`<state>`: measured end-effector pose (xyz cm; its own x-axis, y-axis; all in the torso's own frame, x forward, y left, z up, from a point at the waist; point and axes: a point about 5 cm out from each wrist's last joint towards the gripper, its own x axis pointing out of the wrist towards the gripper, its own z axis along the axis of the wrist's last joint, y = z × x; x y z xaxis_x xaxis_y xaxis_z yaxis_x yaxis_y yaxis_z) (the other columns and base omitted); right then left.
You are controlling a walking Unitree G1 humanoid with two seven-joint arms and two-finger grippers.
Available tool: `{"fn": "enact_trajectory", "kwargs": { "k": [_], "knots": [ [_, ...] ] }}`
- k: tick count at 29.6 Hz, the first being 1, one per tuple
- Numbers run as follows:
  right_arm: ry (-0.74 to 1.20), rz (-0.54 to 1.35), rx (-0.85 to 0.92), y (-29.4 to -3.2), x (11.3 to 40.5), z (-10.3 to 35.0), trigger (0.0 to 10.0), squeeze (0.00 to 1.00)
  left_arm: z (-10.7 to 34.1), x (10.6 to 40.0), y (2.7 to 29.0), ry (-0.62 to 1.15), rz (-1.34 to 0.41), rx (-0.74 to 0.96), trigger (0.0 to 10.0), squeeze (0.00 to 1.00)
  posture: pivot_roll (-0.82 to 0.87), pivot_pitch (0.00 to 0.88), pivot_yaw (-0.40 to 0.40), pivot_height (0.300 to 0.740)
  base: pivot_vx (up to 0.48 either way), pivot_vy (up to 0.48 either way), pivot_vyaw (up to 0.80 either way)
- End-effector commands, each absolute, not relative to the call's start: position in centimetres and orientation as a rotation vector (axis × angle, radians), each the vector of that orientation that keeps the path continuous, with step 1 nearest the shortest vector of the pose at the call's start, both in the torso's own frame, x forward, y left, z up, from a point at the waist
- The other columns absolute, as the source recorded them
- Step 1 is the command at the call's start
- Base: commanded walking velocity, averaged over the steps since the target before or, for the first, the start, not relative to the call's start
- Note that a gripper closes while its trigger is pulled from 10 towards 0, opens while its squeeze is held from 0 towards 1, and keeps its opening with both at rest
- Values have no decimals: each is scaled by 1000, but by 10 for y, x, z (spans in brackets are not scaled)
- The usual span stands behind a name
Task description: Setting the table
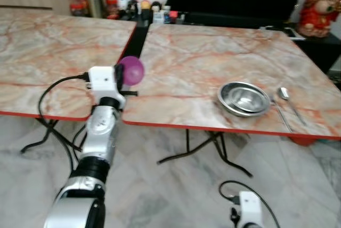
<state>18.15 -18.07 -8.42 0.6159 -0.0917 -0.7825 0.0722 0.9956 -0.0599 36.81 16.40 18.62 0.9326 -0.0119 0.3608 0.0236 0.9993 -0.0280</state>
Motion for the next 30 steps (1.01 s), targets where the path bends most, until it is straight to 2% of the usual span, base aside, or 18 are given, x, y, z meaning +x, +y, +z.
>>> {"fn": "enact_trajectory", "kwargs": {
  "k": [1,4,10,19,30],
  "knots": [
    [894,-120,-35,-192,184,-82,10000,0,190,369,154,-384,-48,-37,10000,0,51,0,-33,740,0,-394,0],
    [894,-120,-36,-192,184,-82,10000,0,187,371,150,-351,-64,-30,10000,0,51,0,-32,740,0,-321,0],
    [892,-126,-29,-191,184,-82,10000,0,178,372,144,-290,-111,-94,10000,0,53,0,-34,740,0,0,0],
    [895,-129,-25,-190,183,-82,10000,0,184,372,143,-309,-128,-121,10000,0,55,0,-32,740,0,0,0],
    [897,-128,-25,-191,183,-82,10000,0,185,374,145,-304,-124,-117,10000,0,52,0,-29,740,268,0,0]
  ]
}}
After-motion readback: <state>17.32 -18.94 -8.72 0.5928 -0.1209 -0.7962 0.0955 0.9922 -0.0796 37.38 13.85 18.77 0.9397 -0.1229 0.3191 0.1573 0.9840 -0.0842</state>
